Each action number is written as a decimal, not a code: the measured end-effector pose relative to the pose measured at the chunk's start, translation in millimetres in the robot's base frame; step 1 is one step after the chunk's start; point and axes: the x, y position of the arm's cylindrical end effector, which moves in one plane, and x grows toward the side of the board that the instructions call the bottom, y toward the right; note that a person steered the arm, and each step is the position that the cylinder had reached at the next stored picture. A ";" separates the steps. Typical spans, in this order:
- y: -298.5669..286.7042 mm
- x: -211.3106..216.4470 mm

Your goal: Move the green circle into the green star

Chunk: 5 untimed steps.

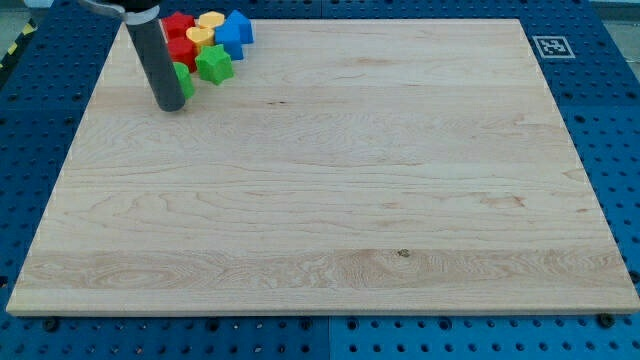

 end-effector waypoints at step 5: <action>-74.9 -0.8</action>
